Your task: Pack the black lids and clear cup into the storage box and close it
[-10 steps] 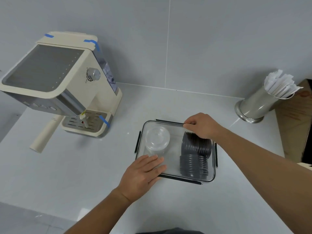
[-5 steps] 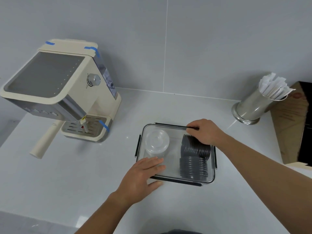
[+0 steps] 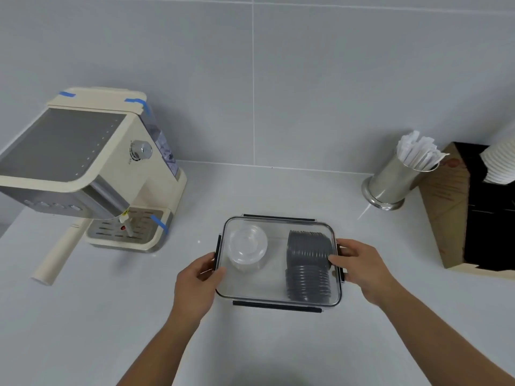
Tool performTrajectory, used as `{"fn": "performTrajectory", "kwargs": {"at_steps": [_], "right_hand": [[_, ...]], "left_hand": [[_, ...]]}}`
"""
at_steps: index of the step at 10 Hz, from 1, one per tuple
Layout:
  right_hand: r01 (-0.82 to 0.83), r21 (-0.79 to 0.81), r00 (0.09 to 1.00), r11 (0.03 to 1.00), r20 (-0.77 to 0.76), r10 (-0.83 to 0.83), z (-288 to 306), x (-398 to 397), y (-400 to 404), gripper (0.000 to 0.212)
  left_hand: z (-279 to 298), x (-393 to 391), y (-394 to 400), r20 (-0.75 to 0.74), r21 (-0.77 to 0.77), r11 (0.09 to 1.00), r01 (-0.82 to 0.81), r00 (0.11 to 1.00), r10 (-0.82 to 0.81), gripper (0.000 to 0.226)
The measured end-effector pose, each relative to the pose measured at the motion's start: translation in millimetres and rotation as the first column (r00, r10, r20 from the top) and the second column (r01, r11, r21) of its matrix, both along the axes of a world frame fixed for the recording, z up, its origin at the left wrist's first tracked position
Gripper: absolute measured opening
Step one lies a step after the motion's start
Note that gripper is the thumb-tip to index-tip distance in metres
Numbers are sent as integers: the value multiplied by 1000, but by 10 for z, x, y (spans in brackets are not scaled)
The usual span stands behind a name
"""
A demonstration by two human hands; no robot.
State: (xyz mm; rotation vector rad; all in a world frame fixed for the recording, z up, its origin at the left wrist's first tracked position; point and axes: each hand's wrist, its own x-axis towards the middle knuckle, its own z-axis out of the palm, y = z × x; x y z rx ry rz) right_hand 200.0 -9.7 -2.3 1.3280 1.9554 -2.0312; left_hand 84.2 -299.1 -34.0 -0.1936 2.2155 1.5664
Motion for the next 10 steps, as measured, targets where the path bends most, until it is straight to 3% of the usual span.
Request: {"fn": "performTrajectory", "kwargs": {"at_steps": [3,6,8,9,10], "right_hand": [[26,28,999,999,-27,-25,15,-160,-76,30],[-22,26,1000,999,-7,22,35,-196,-60,36],[-57,44,998,997,30,56,115,-175,-92,19],[-69,50,997,996,51,66,130,-152,-87,9],[69,-41,997,997,-13,-70,330,-27,-121,21]], "left_hand": [[69,-217,9,40,66,997,-44,998,41,34],[113,-297,-3,48,38,999,19,999,-21,31],[213,-404,-45,90,-29,988,152,985,-149,22],[280,-470,-62,113,-64,982,176,979,-168,31],[465,-487,-41,64,33,990,135,988,-137,36]]}}
